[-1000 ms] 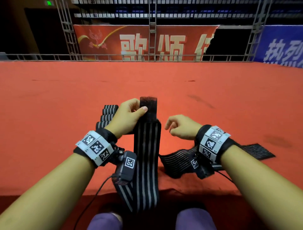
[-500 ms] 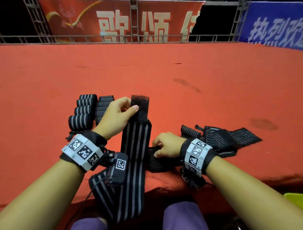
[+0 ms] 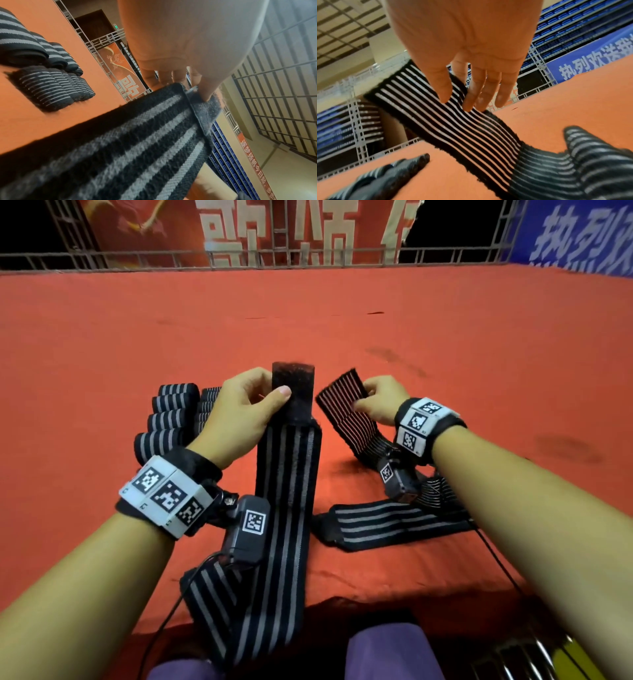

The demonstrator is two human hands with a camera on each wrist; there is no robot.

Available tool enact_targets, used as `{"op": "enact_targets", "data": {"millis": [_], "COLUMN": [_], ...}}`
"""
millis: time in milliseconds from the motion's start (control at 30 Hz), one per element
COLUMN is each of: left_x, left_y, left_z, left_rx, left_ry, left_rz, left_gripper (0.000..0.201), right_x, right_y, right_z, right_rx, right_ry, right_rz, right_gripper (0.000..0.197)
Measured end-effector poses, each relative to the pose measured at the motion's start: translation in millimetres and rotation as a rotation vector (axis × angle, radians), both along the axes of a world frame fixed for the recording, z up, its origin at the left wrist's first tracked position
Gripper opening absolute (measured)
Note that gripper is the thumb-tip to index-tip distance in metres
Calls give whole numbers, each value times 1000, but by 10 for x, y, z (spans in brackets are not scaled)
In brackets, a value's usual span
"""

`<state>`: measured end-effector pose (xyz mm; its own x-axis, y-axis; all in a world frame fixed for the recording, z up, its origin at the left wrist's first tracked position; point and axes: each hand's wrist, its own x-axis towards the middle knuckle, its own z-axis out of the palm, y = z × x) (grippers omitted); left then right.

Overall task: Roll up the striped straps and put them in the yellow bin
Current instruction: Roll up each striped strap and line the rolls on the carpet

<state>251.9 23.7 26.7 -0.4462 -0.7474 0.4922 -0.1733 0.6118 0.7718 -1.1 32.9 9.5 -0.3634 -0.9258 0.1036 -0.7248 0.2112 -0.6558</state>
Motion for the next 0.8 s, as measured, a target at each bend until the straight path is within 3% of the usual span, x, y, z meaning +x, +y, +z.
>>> {"op": "enact_targets", "data": {"millis": [133, 233, 300, 400, 500, 633, 800], "left_x": [99, 176, 215, 266, 332, 438, 558], "left_y": [-54, -63, -50, -21, 14, 63, 114], "left_z": [-59, -79, -84, -87, -87, -83, -22], "left_rx": [3, 29, 39, 37, 21, 27, 41], "left_ry": [-14, 8, 21, 29, 31, 37, 86], "left_rz": [30, 48, 55, 60, 59, 74, 102], "left_gripper": [32, 31, 31, 32, 35, 36, 36], "right_x": [96, 249, 429, 729, 918, 1047, 1034], "right_y": [20, 205, 380, 625, 733, 750, 688], "right_z": [-314, -375, -437, -575, -687, -738, -444], "right_rx": [142, 115, 208, 409, 536, 550, 508], "right_ry": [15, -9, 104, 416, 572, 690, 761], "right_rz": [9, 80, 203, 382, 479, 477, 428], "right_gripper": [54, 28, 25, 48, 58, 53, 31]}}
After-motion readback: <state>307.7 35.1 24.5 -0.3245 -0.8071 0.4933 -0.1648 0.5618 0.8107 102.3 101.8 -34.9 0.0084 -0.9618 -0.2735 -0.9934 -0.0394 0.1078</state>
